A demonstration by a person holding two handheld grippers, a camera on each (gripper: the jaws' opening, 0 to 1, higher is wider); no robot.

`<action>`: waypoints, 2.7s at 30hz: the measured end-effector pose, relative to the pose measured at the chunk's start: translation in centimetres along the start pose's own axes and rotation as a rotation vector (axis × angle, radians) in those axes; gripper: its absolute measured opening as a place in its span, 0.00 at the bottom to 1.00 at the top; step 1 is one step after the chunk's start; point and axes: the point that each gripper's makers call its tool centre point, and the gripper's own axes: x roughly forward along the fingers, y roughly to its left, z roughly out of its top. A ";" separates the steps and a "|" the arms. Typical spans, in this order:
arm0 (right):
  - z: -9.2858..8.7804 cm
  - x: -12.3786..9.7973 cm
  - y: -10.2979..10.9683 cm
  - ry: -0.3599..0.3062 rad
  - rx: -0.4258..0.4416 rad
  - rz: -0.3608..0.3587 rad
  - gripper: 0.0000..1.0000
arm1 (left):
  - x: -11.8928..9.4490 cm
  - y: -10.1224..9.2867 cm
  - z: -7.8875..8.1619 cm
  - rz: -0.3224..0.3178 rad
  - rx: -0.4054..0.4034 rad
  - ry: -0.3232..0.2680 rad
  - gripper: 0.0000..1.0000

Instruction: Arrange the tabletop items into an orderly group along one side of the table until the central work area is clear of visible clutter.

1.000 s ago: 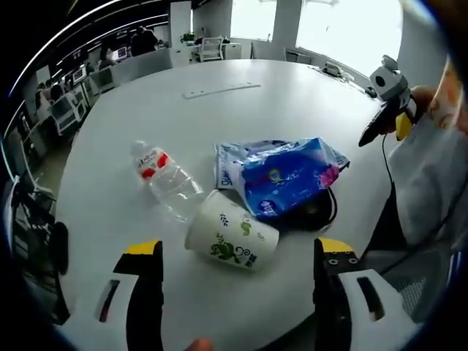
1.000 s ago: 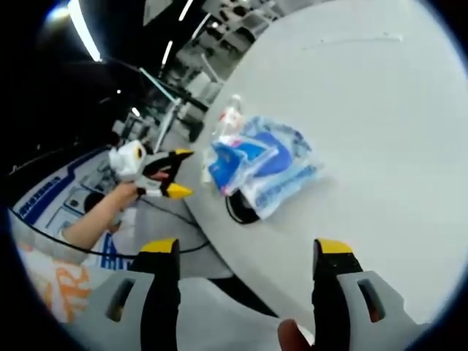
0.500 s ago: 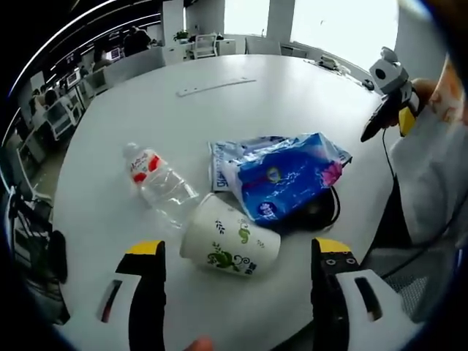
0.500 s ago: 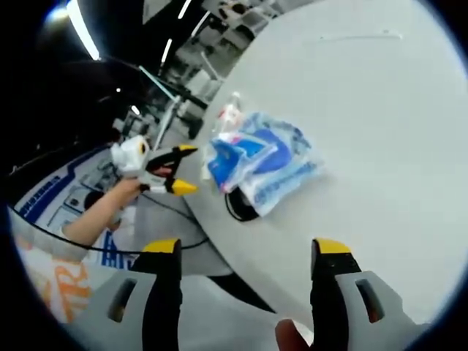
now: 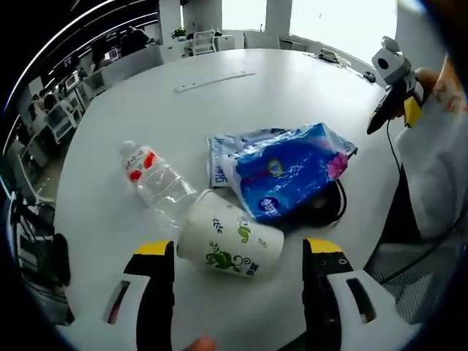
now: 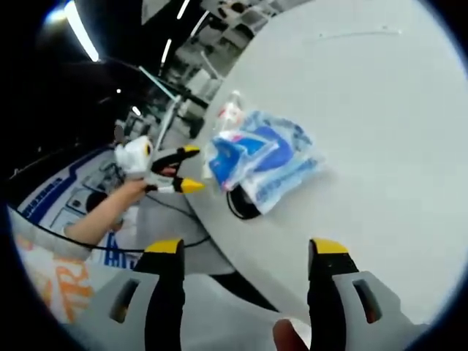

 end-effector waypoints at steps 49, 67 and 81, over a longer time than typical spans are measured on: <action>1.8 -1.1 2.8 -0.121 -0.011 0.103 0.62 | -8.0 -8.5 12.9 0.192 0.412 -0.215 0.54; 9.2 -3.3 6.0 -0.288 -0.078 0.218 0.63 | -6.8 -13.6 20.2 0.085 0.619 -0.347 0.54; 10.9 -2.3 5.7 -0.261 -0.210 0.115 0.66 | -4.7 -16.4 22.5 0.016 0.631 -0.394 0.54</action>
